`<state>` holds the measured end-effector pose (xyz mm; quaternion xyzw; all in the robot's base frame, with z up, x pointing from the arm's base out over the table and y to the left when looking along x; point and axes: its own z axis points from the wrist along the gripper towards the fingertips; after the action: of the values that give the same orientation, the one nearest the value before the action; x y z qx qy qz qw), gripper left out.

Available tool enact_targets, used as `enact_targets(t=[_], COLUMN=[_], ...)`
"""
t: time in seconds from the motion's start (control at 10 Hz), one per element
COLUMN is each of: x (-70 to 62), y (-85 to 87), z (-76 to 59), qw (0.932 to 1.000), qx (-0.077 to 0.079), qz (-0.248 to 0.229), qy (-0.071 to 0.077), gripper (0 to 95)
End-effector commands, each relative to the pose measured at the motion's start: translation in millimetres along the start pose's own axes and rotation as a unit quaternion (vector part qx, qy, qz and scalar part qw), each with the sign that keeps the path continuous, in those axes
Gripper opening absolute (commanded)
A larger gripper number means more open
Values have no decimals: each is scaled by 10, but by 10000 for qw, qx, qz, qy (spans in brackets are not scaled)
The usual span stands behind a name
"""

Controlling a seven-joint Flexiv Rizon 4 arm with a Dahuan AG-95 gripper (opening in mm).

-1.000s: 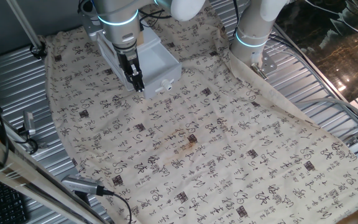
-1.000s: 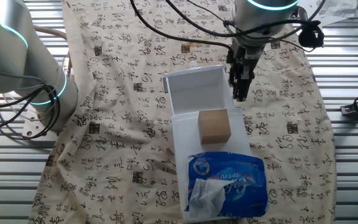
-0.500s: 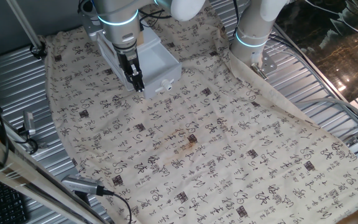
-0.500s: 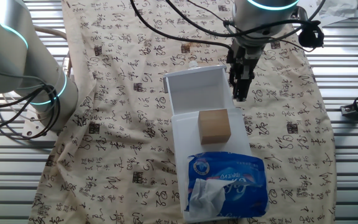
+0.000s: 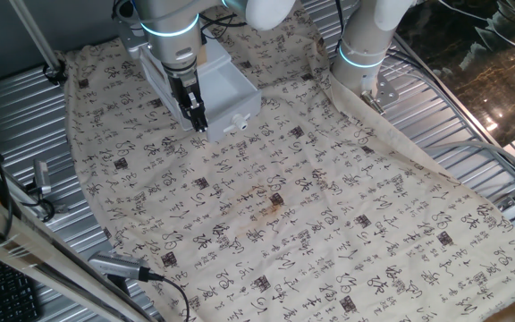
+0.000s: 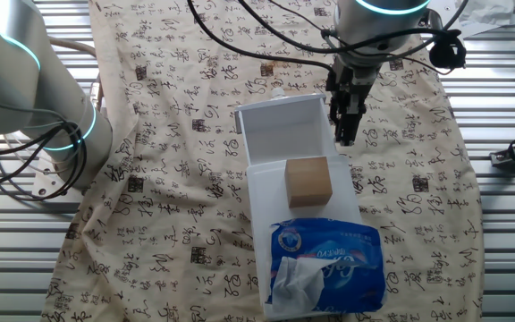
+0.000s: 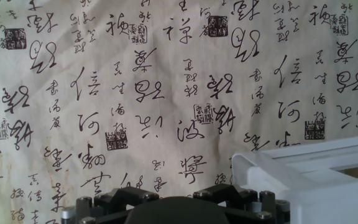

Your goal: Put things in the drawer

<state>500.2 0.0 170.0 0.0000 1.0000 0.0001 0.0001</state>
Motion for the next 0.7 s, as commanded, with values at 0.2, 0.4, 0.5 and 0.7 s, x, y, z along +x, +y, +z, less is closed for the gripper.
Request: enact_targets(t=[0.2, 0.4, 0.5, 0.7], x=[2, 9, 9, 0], y=[0, 8, 10, 14], z=[-1, -21, -27, -35], qw=[9987, 9986, 9986, 9986], qx=[176, 188, 186, 183], qz=[455, 464, 470, 478], qy=[-162, -156, -157, -158], gripper=[0, 0, 0, 0])
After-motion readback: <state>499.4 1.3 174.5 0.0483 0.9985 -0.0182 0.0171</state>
